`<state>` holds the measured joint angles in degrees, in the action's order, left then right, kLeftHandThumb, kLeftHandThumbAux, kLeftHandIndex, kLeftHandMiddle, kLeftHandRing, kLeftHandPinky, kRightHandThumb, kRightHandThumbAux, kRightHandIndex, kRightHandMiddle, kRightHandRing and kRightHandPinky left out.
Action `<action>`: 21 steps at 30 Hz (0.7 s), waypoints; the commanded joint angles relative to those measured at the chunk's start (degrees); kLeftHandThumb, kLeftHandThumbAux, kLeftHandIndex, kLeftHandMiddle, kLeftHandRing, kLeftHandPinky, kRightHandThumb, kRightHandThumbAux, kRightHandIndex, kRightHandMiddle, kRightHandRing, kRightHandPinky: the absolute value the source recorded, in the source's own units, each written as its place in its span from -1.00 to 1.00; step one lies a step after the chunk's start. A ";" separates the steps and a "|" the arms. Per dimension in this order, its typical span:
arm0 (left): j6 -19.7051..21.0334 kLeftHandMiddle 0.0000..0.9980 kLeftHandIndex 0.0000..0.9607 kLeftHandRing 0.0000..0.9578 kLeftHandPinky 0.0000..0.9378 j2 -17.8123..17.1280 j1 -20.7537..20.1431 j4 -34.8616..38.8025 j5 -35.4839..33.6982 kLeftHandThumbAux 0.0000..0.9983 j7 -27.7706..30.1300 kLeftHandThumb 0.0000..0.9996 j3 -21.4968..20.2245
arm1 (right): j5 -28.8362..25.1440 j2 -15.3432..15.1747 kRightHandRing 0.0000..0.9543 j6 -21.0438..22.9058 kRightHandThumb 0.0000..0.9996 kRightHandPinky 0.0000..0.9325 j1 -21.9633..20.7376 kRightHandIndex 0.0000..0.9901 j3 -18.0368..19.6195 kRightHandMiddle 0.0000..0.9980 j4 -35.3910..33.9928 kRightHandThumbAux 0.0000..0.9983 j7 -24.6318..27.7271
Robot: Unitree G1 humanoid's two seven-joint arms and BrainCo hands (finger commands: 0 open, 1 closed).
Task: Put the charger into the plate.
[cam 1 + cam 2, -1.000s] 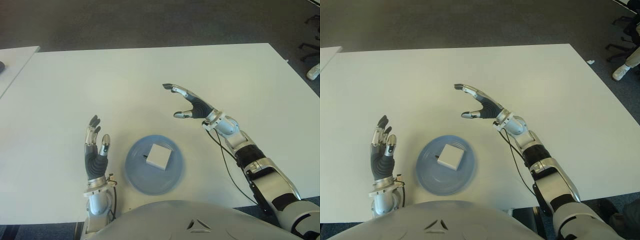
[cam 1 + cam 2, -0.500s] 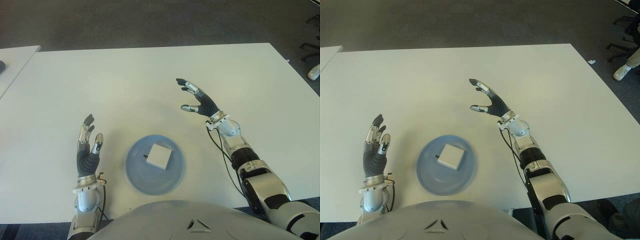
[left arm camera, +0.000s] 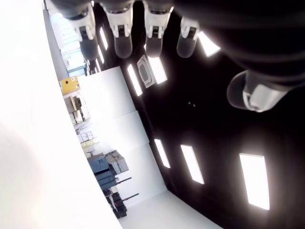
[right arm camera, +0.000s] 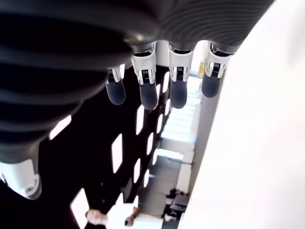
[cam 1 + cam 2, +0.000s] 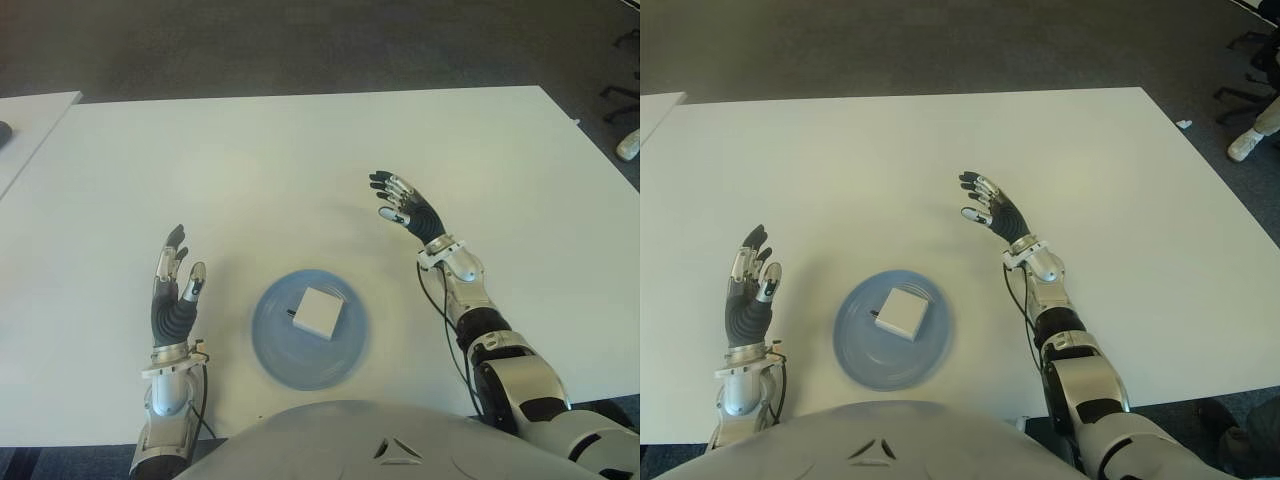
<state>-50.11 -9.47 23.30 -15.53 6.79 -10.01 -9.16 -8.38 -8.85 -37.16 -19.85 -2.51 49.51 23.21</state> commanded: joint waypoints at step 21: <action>41.77 -0.69 -0.71 -0.65 -0.57 1.35 2.65 22.20 -8.61 0.21 8.07 -0.61 0.50 | 3.35 10.02 -0.88 19.97 -0.60 -1.00 8.48 -0.79 4.21 -0.73 -15.18 0.23 -17.94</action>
<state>-10.74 -8.15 26.13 5.69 -0.43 -3.81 -8.70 -5.84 0.99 -21.63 -12.45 1.56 36.26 6.97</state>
